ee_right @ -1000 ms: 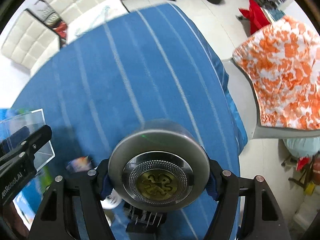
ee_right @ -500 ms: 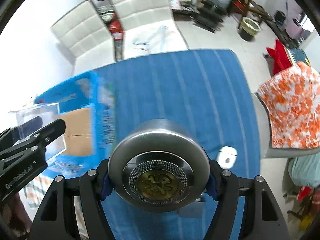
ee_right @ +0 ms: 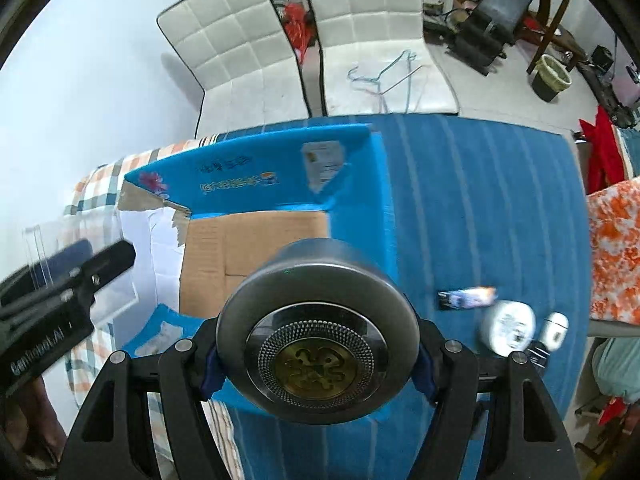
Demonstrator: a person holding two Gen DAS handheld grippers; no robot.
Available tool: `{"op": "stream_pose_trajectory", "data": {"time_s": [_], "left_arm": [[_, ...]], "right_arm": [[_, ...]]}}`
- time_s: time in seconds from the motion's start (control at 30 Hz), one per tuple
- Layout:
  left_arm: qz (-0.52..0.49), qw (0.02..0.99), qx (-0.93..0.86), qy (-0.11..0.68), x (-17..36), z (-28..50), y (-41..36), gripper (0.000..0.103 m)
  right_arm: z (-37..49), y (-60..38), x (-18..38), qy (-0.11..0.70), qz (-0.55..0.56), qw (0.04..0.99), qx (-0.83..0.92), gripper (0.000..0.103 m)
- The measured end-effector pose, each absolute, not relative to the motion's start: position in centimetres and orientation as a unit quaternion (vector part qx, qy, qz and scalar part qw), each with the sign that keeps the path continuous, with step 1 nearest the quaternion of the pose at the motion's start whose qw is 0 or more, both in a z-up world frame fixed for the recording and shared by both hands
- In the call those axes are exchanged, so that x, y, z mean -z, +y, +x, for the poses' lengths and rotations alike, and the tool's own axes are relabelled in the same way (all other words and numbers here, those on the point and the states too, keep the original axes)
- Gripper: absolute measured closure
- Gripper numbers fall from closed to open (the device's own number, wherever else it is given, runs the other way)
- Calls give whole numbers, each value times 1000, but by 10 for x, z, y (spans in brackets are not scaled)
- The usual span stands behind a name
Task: Organize rigid objects
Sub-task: 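Carry the cube with the left tool while the right tool carries the tin toward the blue box, then lower the cube into the box and open the left tool while the right tool releases the tin inside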
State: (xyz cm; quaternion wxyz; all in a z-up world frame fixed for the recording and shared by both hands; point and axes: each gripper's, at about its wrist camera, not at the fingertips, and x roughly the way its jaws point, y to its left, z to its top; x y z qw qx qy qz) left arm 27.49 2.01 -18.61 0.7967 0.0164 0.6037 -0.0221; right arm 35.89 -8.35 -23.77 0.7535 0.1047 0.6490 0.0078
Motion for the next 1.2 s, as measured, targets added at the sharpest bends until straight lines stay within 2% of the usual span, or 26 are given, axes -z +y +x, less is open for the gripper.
{"op": "stream_pose_trajectory", "data": {"time_s": [0.27,0.63,0.8,0.83,0.97,1.2], "left_arm": [[-16,758,17,652,250,296,57,42],[-14,733,27,679,298,315,59,42],[-24,727,33,686,300,314,60,42],[-29,726,35,686,300,313,61,42],[-57,724,38,687,293,314,70,42],[-106,702,69,701,301,322,71,42]], "right_arm": [[411,-45,322,693,112,712,-2,29],[449,-36,407,726,98,681,24,29],[450,-33,414,734,105,670,13,27],[450,-35,411,731,114,673,8,20],[449,-44,393,725,135,675,10,12],[454,-65,367,719,162,675,30,11]]}}
